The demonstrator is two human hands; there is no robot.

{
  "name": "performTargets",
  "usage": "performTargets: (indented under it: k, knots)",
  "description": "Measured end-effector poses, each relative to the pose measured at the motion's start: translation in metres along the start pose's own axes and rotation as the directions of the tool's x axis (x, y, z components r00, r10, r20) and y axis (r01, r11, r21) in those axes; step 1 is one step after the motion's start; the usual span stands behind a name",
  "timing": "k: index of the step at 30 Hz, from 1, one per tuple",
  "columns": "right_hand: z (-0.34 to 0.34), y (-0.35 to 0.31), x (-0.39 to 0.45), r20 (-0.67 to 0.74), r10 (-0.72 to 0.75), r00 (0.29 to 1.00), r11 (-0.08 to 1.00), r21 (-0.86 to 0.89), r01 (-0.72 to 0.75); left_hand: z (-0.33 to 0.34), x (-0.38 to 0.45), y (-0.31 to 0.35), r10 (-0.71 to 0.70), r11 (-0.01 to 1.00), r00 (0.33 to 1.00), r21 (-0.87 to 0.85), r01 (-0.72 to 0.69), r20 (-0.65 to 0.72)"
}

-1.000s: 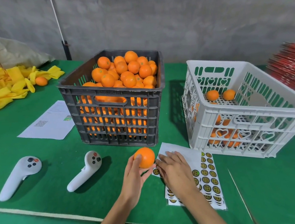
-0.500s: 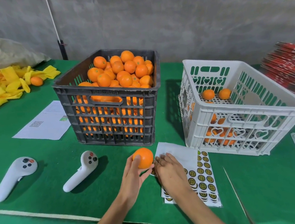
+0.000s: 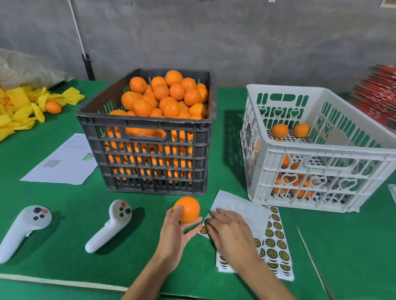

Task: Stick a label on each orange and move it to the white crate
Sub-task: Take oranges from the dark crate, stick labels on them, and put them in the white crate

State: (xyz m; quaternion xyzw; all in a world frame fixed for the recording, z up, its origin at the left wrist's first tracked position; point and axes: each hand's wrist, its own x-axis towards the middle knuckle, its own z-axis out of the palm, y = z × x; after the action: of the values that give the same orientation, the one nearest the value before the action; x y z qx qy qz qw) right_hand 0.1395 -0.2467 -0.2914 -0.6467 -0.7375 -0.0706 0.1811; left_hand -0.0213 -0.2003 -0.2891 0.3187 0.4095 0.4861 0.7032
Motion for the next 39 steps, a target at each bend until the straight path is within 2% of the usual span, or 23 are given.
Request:
performTargets:
  k: [4, 11, 18, 25, 28, 30, 34, 36, 39]
  knots:
    - [0.001, 0.006, -0.003, 0.067, 0.124, 0.99, 0.983, 0.13, -0.132, 0.0, -0.007, -0.002, 0.042, 0.995, 0.997, 0.082, -0.047, 0.059]
    - [0.005, 0.01, -0.001, 0.077, 0.113, 0.991, 0.978, 0.168, -0.125, -0.004, -0.002, -0.01, 0.019, 0.992, 0.996, 0.126, -0.031, 0.091]
    - [0.005, 0.012, 0.003, 0.108, 0.177, 0.978, 0.935, 0.293, -0.202, -0.004, -0.002, -0.01, 0.039, 0.989, 0.992, 0.14, -0.055, 0.116]
    - [-0.004, 0.009, 0.028, 0.177, 0.217, 0.96, 0.917, 0.301, -0.262, -0.004, -0.005, -0.009, 0.044, 0.973, 0.985, 0.215, -0.081, 0.169]
    - [-0.005, 0.01, 0.02, 0.2, 0.214, 0.956, 0.846, 0.452, -0.284, -0.004, -0.004, -0.008, 0.039, 0.952, 0.982, 0.291, -0.093, 0.185]
    - [-0.008, 0.013, 0.014, 0.231, 0.228, 0.946, 0.752, 0.576, -0.322, -0.003, -0.004, -0.007, 0.032, 0.937, 0.981, 0.335, -0.097, 0.193]
    - [-0.03, 0.01, 0.01, 0.32, 0.316, 0.893, 0.34, 0.841, -0.422, -0.001, -0.007, -0.006, 0.038, 0.934, 0.984, 0.344, -0.097, 0.173]
    - [-0.043, 0.007, 0.011, 0.314, 0.32, 0.894, 0.281, 0.869, -0.407, 0.005, -0.01, -0.003, 0.053, 0.935, 0.985, 0.338, -0.107, 0.165]
    - [-0.056, 0.003, 0.019, 0.322, 0.298, 0.899, 0.251, 0.882, -0.399, 0.017, -0.011, -0.001, 0.057, 0.947, 0.984, 0.304, -0.107, 0.169]
